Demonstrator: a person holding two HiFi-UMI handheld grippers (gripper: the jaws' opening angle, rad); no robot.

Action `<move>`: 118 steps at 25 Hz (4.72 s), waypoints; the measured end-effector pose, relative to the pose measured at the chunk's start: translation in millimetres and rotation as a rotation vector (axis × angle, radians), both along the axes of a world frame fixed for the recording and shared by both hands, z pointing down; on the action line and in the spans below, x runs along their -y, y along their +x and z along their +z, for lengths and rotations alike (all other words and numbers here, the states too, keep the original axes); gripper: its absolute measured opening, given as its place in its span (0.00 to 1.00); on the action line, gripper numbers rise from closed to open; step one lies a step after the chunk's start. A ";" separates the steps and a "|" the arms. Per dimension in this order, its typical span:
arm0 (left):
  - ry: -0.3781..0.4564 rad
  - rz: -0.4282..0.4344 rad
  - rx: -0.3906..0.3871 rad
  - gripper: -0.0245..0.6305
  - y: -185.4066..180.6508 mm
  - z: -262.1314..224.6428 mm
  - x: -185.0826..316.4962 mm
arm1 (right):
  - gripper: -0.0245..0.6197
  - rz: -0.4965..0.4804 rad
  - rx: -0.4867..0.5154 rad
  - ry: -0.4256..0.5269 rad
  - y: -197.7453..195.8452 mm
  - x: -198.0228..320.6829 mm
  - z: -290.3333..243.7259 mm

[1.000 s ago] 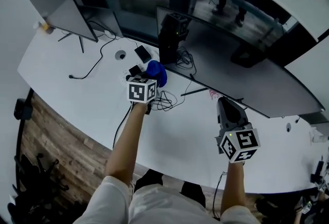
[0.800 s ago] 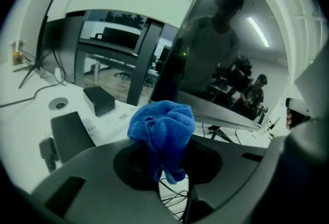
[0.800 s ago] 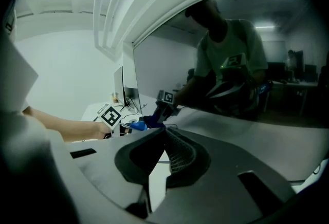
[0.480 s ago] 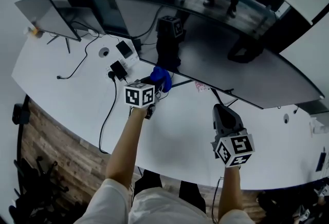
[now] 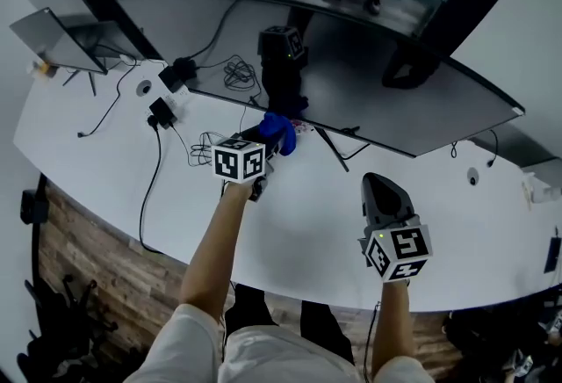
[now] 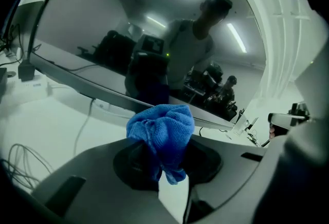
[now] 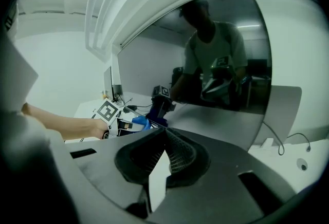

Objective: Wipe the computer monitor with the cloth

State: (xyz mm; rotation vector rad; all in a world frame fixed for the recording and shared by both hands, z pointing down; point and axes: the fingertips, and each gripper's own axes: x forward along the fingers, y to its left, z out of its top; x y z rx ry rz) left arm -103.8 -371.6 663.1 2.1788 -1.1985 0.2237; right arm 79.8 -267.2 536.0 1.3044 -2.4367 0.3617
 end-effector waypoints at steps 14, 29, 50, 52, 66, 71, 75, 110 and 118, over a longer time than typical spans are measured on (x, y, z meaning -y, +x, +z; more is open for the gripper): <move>0.208 0.159 0.077 0.20 219.4 5.3 -15.7 | 0.06 0.084 -0.091 0.037 158.9 -24.7 11.0; 0.258 0.250 0.057 0.20 380.4 -12.1 -37.9 | 0.06 0.156 0.004 0.059 260.7 -58.3 -17.7; 0.578 0.115 0.079 0.19 390.2 -218.2 -37.1 | 0.06 0.231 0.011 0.190 269.7 -73.5 -134.9; 0.608 0.109 0.074 0.19 390.9 -241.5 -37.3 | 0.06 0.239 0.012 0.202 269.9 -72.8 -147.1; 0.836 0.100 -0.023 0.19 366.8 -409.9 -69.9 | 0.06 0.233 -0.002 0.234 252.9 -78.3 -210.5; 0.882 0.062 0.006 0.20 312.0 -436.5 -82.6 | 0.06 0.223 0.001 0.265 229.1 -79.8 -231.5; 0.876 0.024 0.107 0.20 240.6 -433.3 -94.5 | 0.06 0.175 0.017 0.307 188.9 -77.4 -245.5; 0.833 -0.154 0.505 0.20 -61.3 -387.9 -234.5 | 0.05 -0.206 -0.083 0.407 -97.4 -93.2 -238.8; 0.822 -0.157 0.499 0.20 -64.1 -379.1 -230.3 | 0.06 -0.208 -0.087 0.409 -102.1 -91.6 -233.4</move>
